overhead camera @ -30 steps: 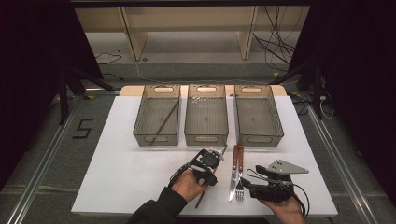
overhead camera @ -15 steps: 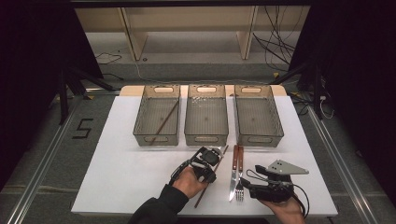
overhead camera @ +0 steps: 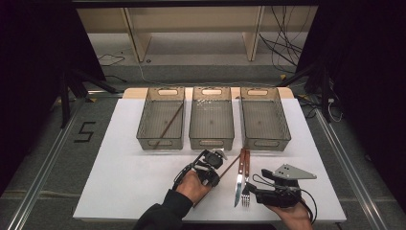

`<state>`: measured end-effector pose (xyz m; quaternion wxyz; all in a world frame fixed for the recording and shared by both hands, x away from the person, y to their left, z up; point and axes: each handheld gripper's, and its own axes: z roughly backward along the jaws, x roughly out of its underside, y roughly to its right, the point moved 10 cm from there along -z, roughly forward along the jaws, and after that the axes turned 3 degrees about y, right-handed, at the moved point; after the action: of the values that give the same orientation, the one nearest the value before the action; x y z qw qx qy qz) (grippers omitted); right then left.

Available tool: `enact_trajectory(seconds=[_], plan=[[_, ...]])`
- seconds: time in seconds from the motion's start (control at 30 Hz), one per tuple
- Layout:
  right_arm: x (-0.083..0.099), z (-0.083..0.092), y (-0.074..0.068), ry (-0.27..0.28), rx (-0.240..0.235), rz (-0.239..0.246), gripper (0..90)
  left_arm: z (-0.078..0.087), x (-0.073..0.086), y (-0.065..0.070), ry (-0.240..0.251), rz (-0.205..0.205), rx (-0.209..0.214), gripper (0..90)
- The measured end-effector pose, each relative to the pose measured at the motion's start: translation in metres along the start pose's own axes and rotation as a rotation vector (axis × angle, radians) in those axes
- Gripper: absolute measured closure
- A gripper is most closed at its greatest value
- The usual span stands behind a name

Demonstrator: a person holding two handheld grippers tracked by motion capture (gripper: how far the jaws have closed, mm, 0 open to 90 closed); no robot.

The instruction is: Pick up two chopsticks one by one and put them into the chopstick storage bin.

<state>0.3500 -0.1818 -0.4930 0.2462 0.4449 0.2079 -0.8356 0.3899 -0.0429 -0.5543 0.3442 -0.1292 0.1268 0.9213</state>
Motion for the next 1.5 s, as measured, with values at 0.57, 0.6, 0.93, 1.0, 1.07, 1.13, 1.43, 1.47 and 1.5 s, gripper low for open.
enact_trajectory(seconds=[0.57,0.6,0.93,1.0,1.07,1.13,1.43,1.47,1.5], plan=[[0.0,-0.001,0.0,0.002,-0.007,0.002,26.6,0.017,-0.005,-0.014,0.049,-0.001,-0.027,84.9],[0.0,-0.001,0.0,0.003,-0.007,0.002,26.6,0.02,-0.005,-0.015,0.056,-0.003,-0.027,84.8],[-0.001,0.0,-0.001,0.006,-0.008,0.003,26.5,0.063,-0.009,-0.013,0.161,-0.028,0.021,84.8],[-0.001,0.0,-0.001,0.011,-0.009,0.003,26.4,0.076,-0.011,-0.015,0.192,-0.031,0.026,84.8],[-0.002,0.0,-0.001,0.013,-0.01,0.004,26.2,0.089,-0.013,-0.02,0.224,-0.037,0.024,84.8],[-0.002,0.0,-0.002,0.018,-0.011,0.003,26.1,0.102,-0.015,-0.027,0.263,-0.026,0.021,84.8],[-0.005,0.002,-0.002,0.035,-0.014,0.0,25.9,0.141,-0.023,-0.082,0.374,0.05,-0.035,84.8],[-0.005,0.002,-0.002,0.035,-0.015,0.0,25.9,0.144,-0.024,-0.088,0.382,0.055,-0.041,84.7],[-0.005,0.002,-0.002,0.034,-0.015,0.0,25.9,0.149,-0.026,-0.097,0.394,0.065,-0.049,84.8]])
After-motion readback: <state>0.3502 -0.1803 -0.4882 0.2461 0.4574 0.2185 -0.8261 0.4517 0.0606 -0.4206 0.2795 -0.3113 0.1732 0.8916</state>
